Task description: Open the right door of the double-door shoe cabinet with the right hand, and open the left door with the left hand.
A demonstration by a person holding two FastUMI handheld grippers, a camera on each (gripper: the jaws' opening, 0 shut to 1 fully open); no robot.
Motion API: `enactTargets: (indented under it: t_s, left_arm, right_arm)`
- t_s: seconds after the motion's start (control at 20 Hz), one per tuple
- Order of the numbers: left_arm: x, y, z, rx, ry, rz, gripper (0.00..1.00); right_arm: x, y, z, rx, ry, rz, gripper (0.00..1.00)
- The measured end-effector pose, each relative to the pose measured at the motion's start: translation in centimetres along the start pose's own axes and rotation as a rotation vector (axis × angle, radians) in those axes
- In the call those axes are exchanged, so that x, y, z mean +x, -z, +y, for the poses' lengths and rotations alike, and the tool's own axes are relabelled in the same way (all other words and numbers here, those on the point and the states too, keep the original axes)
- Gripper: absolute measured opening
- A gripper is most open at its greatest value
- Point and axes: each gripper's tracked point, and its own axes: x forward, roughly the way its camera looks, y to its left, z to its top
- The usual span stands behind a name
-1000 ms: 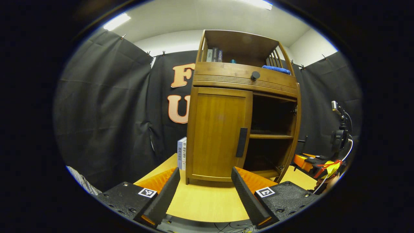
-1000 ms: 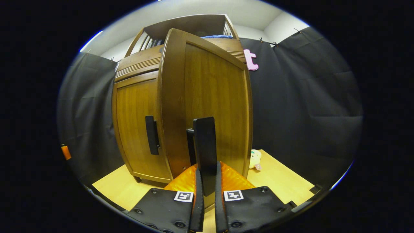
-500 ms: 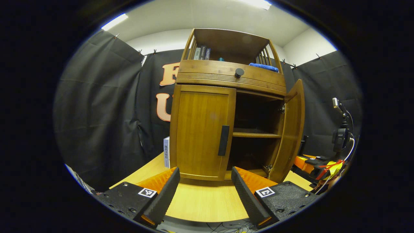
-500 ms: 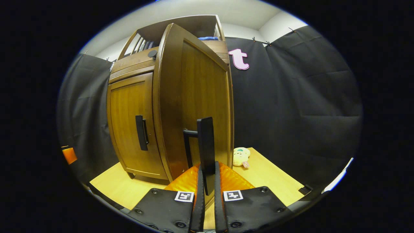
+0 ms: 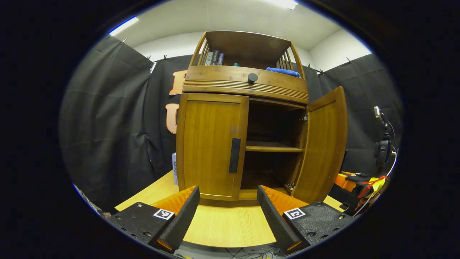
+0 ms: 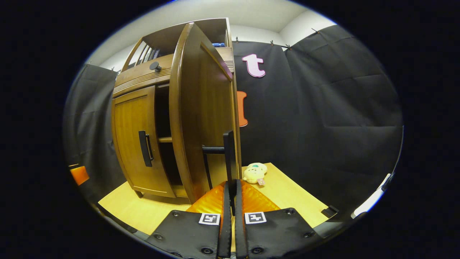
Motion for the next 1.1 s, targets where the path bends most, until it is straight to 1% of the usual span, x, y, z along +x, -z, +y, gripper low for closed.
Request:
enactTargets:
  t_s: [0.1, 0.15, 0.35, 0.4, 0.45, 0.5, 0.6, 0.65, 0.7, 0.75, 0.8, 0.85, 1.1]
  left_arm:
    - [0.7, -0.3, -0.7, 0.011, 0.004, -0.009, 0.96]
    - [1.0, -0.5, -0.9, 0.016, 0.006, -0.016, 0.94]
    - [2.2, -1.0, -2.2, 0.019, 0.015, -0.030, 0.94]
    - [2.5, -1.1, -2.4, 0.023, 0.017, -0.032, 0.94]
    - [2.9, -1.1, -2.7, 0.029, 0.018, -0.032, 0.94]
    - [3.3, -1.1, -2.9, 0.032, 0.019, -0.033, 0.94]
    - [4.0, -1.3, -3.3, 0.036, 0.022, -0.036, 0.94]
    - [4.6, -1.2, -3.5, 0.036, 0.023, -0.038, 0.94]
    - [5.1, -1.4, -3.7, 0.036, 0.023, -0.041, 0.94]
    - [5.5, -1.4, -3.9, 0.038, 0.023, -0.044, 0.94]
    - [6.0, -1.4, -4.1, 0.040, 0.025, -0.045, 0.94]
    - [6.4, -1.3, -4.3, 0.041, 0.027, -0.045, 0.94]
    - [8.8, -1.0, -5.2, 0.033, 0.029, -0.044, 0.94]
  right_arm:
    - [-0.5, 0.0, -0.7, -0.006, -0.005, -0.005, 0.12]
    - [-0.6, 0.1, -0.9, -0.005, -0.005, -0.006, 0.12]
    - [-0.9, -0.2, -3.0, 0.026, 0.016, -0.005, 0.12]
    - [-1.0, -0.3, -3.5, 0.026, 0.023, -0.007, 0.07]
    - [-1.1, -0.3, -4.1, 0.023, 0.029, -0.008, 0.07]
    - [-1.1, -0.3, -4.6, 0.018, 0.036, -0.008, 0.12]
    - [-1.3, -0.4, -6.3, 0.021, 0.059, -0.009, 0.17]
    - [-1.7, -0.5, -7.3, 0.024, 0.076, -0.011, 0.08]
    - [-1.9, -0.6, -8.6, 0.028, 0.094, -0.015, 0.17]
    - [-2.2, -0.7, -9.7, 0.032, 0.112, -0.017, 0.08]
    - [-2.6, -0.7, -10.7, 0.042, 0.115, -0.017, 0.04]
    - [-2.8, -0.6, -11.3, 0.053, 0.120, -0.014, 0.08]
    - [-3.9, -0.3, -14.0, 0.060, 0.163, -0.010, 0.08]
